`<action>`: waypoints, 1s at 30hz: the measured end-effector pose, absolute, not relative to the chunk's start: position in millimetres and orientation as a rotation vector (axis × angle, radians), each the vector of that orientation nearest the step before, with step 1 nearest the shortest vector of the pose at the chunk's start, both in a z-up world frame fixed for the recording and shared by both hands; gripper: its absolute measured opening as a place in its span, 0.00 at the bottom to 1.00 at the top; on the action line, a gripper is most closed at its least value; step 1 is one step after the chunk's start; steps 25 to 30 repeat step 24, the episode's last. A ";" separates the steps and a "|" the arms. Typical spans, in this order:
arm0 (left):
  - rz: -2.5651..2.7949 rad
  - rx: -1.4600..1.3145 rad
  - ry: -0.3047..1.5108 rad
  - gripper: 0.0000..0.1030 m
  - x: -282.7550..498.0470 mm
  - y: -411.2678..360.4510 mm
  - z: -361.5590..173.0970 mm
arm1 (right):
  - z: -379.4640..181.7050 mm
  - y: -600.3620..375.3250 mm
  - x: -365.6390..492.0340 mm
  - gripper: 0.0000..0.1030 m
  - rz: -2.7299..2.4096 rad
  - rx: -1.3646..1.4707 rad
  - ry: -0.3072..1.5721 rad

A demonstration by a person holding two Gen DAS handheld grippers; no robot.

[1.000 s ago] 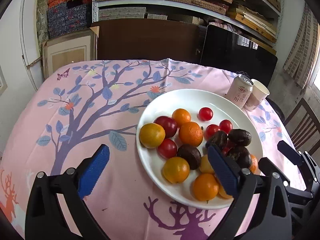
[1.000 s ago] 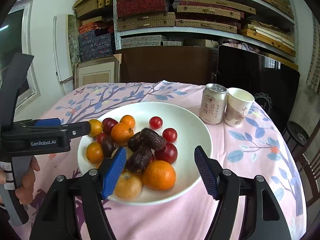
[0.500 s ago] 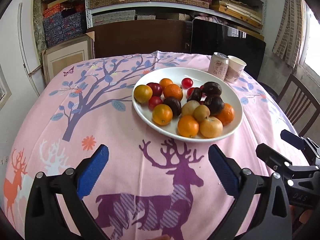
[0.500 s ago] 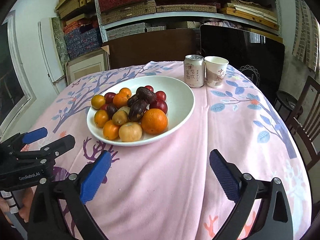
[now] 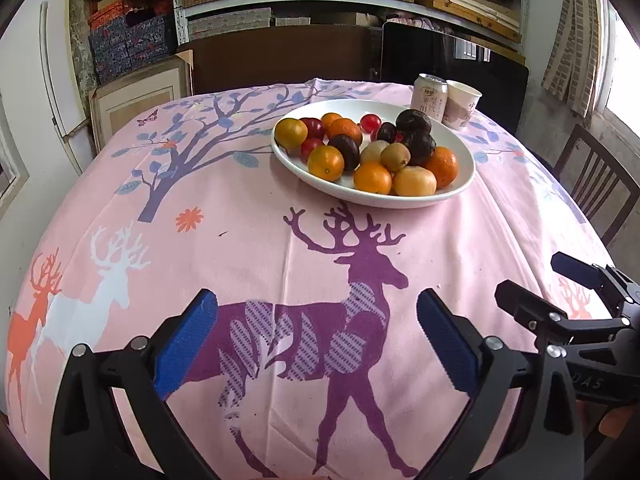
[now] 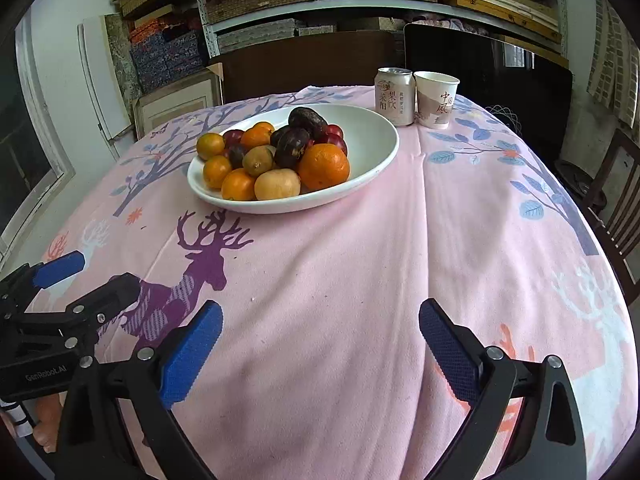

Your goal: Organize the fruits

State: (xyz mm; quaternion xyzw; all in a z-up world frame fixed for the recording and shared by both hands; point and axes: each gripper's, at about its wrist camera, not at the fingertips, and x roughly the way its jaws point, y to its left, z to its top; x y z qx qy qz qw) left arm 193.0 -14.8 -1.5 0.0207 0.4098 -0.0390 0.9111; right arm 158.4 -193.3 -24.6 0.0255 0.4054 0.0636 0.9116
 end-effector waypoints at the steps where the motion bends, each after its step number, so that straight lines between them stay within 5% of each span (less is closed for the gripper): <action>1: -0.081 0.046 0.849 0.95 191.5 -14.6 -3.0 | -25.7 -193.1 157.1 0.97 0.132 0.049 0.837; 30: -0.074 0.041 0.922 0.95 192.0 -9.0 -36.7 | -52.2 -196.3 157.3 0.97 0.143 0.082 0.921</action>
